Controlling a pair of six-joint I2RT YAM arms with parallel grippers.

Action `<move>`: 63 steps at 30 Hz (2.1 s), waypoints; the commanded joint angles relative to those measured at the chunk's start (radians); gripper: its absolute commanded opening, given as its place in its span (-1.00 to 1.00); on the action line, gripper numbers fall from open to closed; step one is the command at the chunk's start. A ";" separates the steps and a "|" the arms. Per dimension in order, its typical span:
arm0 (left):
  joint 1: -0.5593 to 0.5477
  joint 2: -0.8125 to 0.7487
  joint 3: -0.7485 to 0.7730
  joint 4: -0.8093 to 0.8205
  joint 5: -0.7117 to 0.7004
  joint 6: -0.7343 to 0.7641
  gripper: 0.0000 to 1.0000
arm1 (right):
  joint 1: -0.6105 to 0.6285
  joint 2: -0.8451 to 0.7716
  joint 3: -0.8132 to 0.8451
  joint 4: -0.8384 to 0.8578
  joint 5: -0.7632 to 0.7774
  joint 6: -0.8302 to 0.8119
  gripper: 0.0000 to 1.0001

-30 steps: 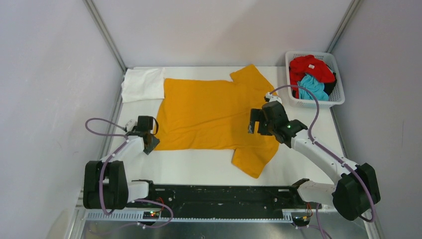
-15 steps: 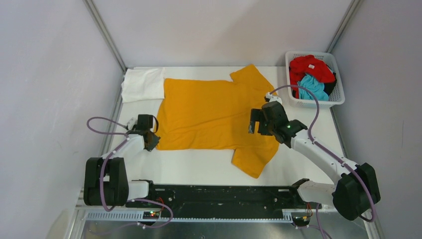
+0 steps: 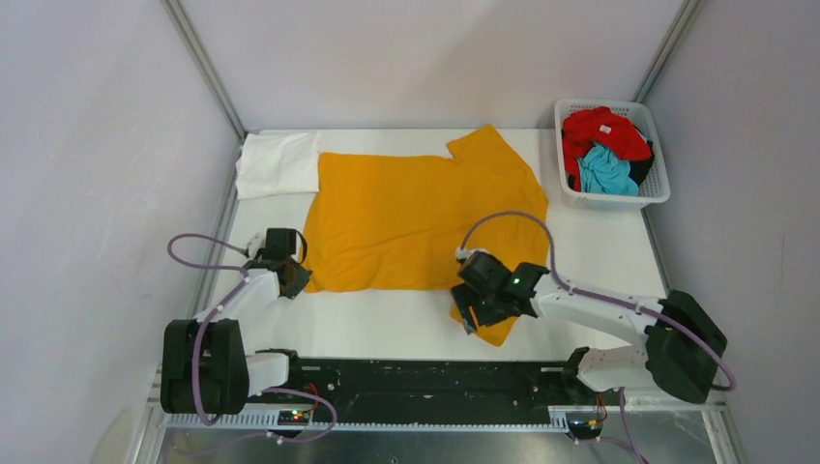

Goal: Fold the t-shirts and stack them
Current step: Grab the side of the flattened tshirt closest away from the robot with both arms, then fold the flattened tshirt in 1/3 of the way

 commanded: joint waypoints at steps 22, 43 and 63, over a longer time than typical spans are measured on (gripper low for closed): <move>0.004 -0.103 -0.073 -0.018 0.031 -0.028 -1.00 | 0.130 0.114 -0.103 -0.113 0.072 0.123 -1.00; -0.052 -0.494 -0.115 -0.282 0.022 -0.172 -1.00 | 0.146 -0.167 -0.070 -0.323 -0.044 0.171 -1.00; -0.116 -0.046 0.227 -0.179 -0.046 -0.190 -1.00 | -0.373 -0.123 0.143 -0.142 -0.048 -0.143 -1.00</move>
